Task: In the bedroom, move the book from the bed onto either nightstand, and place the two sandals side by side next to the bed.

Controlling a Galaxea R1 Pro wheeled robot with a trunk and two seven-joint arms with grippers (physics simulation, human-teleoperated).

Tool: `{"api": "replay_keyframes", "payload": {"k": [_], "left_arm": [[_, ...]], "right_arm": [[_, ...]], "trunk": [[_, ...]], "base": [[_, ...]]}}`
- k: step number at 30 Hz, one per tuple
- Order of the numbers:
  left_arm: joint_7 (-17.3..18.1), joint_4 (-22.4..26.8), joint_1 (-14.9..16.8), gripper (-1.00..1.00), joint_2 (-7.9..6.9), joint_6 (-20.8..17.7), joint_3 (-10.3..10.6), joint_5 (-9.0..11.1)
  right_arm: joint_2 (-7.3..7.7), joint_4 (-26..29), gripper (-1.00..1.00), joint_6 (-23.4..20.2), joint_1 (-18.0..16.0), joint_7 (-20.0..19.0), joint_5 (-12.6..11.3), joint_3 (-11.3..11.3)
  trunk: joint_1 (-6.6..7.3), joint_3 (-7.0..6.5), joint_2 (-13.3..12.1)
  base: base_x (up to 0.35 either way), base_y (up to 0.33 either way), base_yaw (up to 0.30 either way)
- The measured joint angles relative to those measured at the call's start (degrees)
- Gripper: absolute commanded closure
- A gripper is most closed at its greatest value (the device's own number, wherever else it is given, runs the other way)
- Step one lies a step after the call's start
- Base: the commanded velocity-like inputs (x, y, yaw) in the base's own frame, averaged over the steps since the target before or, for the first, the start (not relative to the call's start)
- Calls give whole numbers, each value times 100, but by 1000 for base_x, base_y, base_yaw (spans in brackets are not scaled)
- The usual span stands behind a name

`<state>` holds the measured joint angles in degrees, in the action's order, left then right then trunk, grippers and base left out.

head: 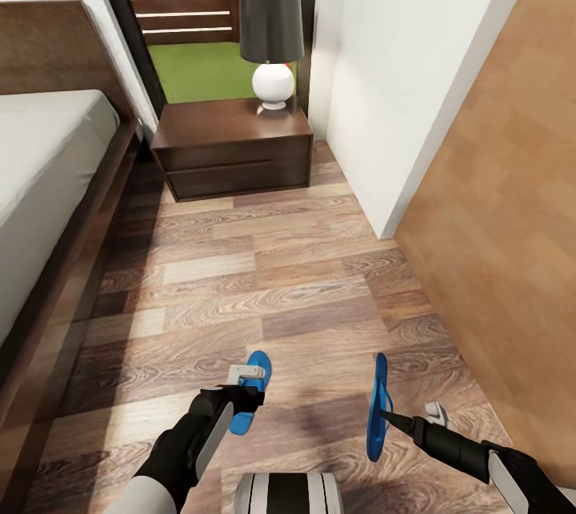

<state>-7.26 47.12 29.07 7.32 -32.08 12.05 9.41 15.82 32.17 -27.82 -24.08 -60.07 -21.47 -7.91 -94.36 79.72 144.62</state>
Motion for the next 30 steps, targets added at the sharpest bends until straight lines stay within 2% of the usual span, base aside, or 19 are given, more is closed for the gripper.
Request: {"api": "replay_keyframes", "payload": {"k": [9,20,24,30], "left_arm": [[-2,0,0,-100,0,-12,1,0],[-5,0,0,-100,0,-4,1,0],[-85,129,-129,-100,55,125,130,-122],[-95,286,-142,-100,61,227,142,-102]], "right_arm": [[0,0,100,4,1,-1,0,4],[0,0,100,3,-2,-3,0,0],[16,-14,100,-49,19,-86,-39,-93],[1,-15,100,-47,19,-83,-38,-88]], "trunk": [[1,0,0],[0,0,0],[0,0,0],[0,0,0]], "base": [[192,-38,0],[16,-3,0],[0,0,0],[0,0,0]]}}
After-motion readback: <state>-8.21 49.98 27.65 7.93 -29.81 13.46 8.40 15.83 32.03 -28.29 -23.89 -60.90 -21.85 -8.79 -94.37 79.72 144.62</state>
